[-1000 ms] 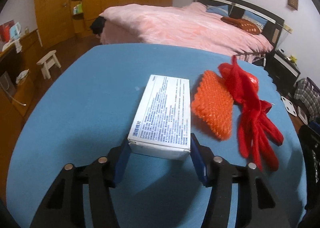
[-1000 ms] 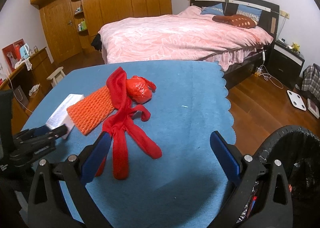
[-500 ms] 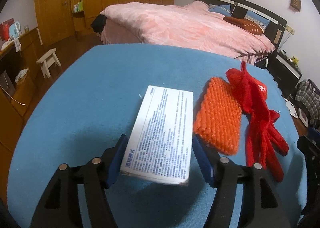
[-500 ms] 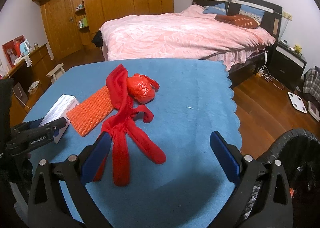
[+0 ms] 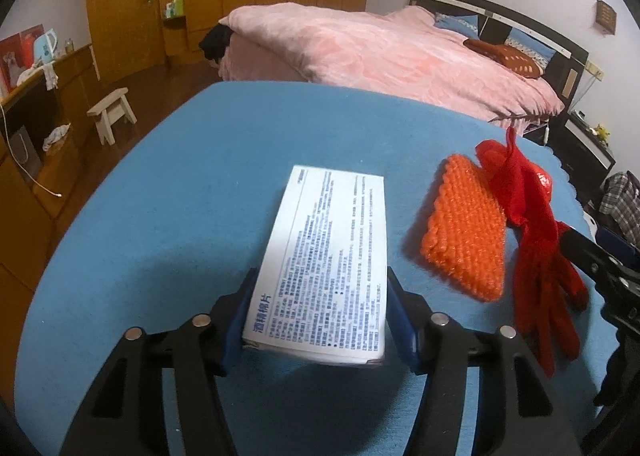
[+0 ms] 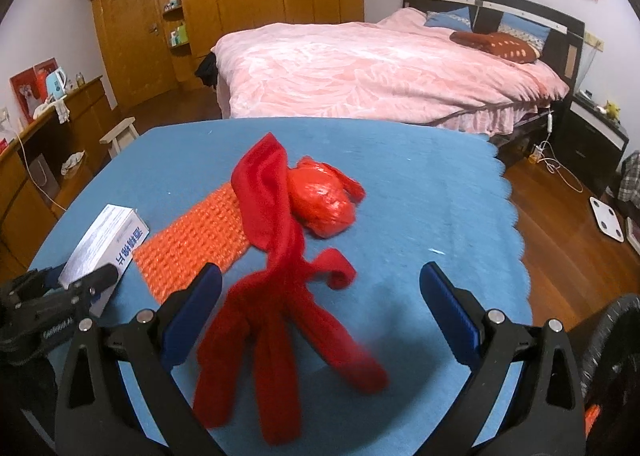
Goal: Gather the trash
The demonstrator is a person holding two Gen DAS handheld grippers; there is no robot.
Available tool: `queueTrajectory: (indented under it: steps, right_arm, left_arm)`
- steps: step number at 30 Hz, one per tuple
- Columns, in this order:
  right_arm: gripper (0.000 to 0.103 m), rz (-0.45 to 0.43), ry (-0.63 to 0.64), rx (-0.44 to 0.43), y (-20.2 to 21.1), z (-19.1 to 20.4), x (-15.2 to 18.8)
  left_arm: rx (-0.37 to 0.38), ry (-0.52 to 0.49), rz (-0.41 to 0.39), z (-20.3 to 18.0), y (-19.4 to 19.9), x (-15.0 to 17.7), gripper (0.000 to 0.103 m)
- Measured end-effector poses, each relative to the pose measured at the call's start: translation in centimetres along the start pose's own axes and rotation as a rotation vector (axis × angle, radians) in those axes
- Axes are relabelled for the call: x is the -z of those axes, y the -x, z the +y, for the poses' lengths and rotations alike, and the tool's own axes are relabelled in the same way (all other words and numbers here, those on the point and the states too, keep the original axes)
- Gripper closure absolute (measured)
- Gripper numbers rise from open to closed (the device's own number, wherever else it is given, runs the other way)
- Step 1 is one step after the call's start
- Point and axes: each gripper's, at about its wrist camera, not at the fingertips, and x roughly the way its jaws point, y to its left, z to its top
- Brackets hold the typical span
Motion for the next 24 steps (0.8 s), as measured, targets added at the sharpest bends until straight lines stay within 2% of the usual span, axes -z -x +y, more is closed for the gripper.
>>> queueTrajectory:
  steps: [1, 3, 10, 15, 18, 20, 24]
  right_arm:
    - [0.007, 0.007, 0.005, -0.002, -0.3, 0.2, -0.1]
    - [0.020, 0.027, 0.011, -0.007, -1.0, 0.4, -0.2]
    - [0.041, 0.097, 0.009, -0.040, -2.4, 0.8, 0.2]
    - [0.070, 0.119, 0.030, -0.070, -2.8, 1.3, 0.4]
    - [0.083, 0.123, 0.039, -0.089, -2.7, 1.5, 0.5]
    - [0.087, 0.125, 0.035, -0.102, -2.5, 1.5, 0.6]
    - [0.088, 0.112, 0.019, -0.129, -1.4, 1.2, 0.7]
  left_arm:
    - [0.003, 0.002, 0.001, 0.1, 0.0, 0.0, 0.044]
    - [0.008, 0.005, 0.006, 0.2, -0.1, 0.0, 0.044]
    - [-0.003, -0.004, 0.017, 0.0, -0.2, 0.2, 0.044]
    - [-0.003, -0.003, 0.016, 0.0, -0.3, 0.2, 0.044]
    - [-0.004, -0.005, 0.016, 0.0, -0.3, 0.2, 0.044]
    - [-0.003, -0.005, 0.016, 0.0, -0.3, 0.2, 0.045]
    - [-0.002, -0.002, 0.000, -0.1, 0.2, 0.1, 0.046]
